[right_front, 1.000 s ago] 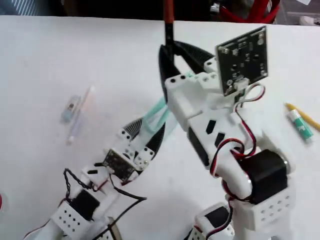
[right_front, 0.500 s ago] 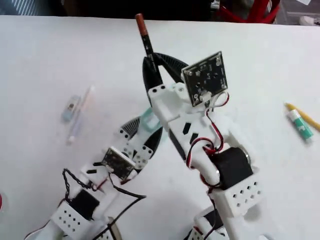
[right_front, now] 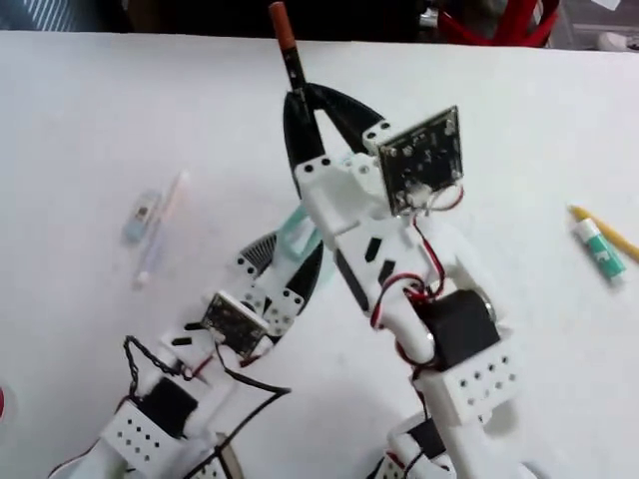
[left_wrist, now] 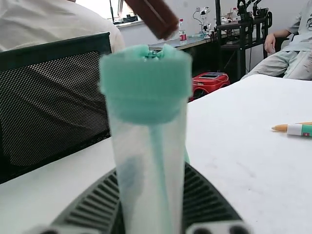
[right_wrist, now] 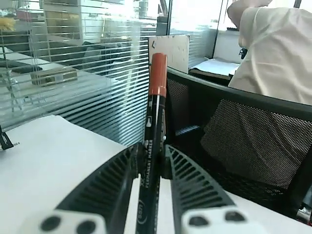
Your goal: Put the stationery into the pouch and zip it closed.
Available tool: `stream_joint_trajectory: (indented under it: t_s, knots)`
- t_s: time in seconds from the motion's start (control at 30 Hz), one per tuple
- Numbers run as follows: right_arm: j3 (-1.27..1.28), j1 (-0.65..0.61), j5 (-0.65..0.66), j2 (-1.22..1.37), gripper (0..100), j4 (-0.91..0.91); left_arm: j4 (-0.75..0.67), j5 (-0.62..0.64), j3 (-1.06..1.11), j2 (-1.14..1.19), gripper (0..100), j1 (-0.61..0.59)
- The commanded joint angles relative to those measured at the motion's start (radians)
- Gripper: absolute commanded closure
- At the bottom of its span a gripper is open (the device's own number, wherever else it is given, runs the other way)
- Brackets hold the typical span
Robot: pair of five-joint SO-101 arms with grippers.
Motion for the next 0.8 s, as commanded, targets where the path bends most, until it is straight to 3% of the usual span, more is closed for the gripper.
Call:
stream_joint_trajectory:
  t_s: [0.0,0.23,0.37,0.77]
  knots:
    - [-0.006,-0.001,0.000,0.053,98.1,-0.048,-0.006,-0.008,-0.025,0.001,91,-0.019]
    - [0.005,-0.007,0.000,0.074,98.1,-0.081,-0.005,-0.005,-0.046,0.001,90,-0.045]
    - [0.107,-0.001,0.000,0.036,98.1,-0.081,-0.005,0.118,-0.057,0.001,85,-0.108]
    - [0.351,-0.001,0.000,-0.372,98.1,0.007,0.018,0.158,-0.074,0.005,83,-0.136]
